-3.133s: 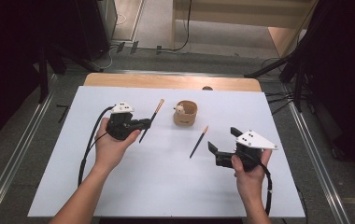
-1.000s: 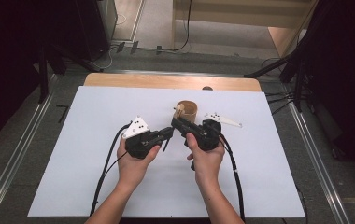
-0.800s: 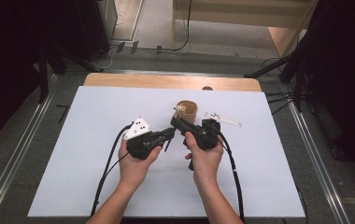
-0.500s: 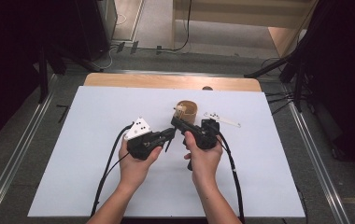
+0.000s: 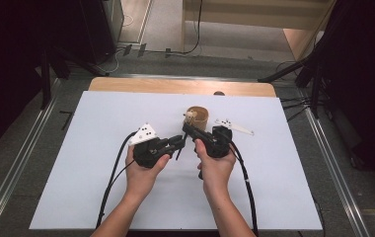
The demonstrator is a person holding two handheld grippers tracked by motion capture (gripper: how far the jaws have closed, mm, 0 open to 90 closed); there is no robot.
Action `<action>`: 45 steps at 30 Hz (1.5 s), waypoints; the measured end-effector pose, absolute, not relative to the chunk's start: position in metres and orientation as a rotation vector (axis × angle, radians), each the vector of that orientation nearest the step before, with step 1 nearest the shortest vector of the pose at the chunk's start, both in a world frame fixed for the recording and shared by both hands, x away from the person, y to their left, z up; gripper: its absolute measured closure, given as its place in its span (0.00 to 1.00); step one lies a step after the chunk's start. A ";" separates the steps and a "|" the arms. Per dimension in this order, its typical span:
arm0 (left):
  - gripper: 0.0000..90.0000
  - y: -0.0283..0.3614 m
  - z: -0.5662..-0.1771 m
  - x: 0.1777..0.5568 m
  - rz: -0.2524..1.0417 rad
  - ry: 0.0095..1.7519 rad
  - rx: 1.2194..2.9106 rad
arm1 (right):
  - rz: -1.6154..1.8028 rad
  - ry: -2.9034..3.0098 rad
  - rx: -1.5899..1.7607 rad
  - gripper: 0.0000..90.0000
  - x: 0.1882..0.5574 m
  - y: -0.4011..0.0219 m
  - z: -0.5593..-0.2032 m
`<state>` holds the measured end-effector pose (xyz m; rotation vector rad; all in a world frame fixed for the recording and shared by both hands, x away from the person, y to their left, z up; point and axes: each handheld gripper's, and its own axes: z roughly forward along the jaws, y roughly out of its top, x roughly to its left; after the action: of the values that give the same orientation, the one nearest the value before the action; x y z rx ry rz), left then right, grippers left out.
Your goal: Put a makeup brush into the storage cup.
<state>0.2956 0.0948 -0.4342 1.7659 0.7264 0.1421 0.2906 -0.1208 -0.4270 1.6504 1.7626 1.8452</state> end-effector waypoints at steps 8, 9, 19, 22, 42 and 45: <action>0.39 0.100 -0.431 0.290 0.157 0.716 1.762 | 1.769 1.746 1.588 0.94 0.290 -0.125 -0.425; 0.34 0.106 -0.432 0.289 0.155 0.727 1.746 | 1.767 1.747 1.583 0.94 0.290 -0.126 -0.425; 0.00 0.134 -0.438 0.283 0.176 0.717 1.737 | 1.731 1.748 1.514 0.94 0.290 -0.129 -0.425; 0.00 0.140 -0.439 0.281 0.184 0.721 1.734 | 1.723 1.746 1.499 0.94 0.289 -0.129 -0.424; 0.00 0.200 -0.457 0.266 0.273 0.802 1.692 | 1.706 1.711 1.452 0.94 0.291 -0.145 -0.420; 0.00 0.208 -0.462 0.263 0.276 0.816 1.686 | 1.706 1.701 1.445 0.94 0.292 -0.147 -0.419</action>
<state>0.2630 0.2082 -0.4621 1.6857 0.8156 0.2756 0.2919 -0.1467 -0.4190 1.4450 1.7014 1.7061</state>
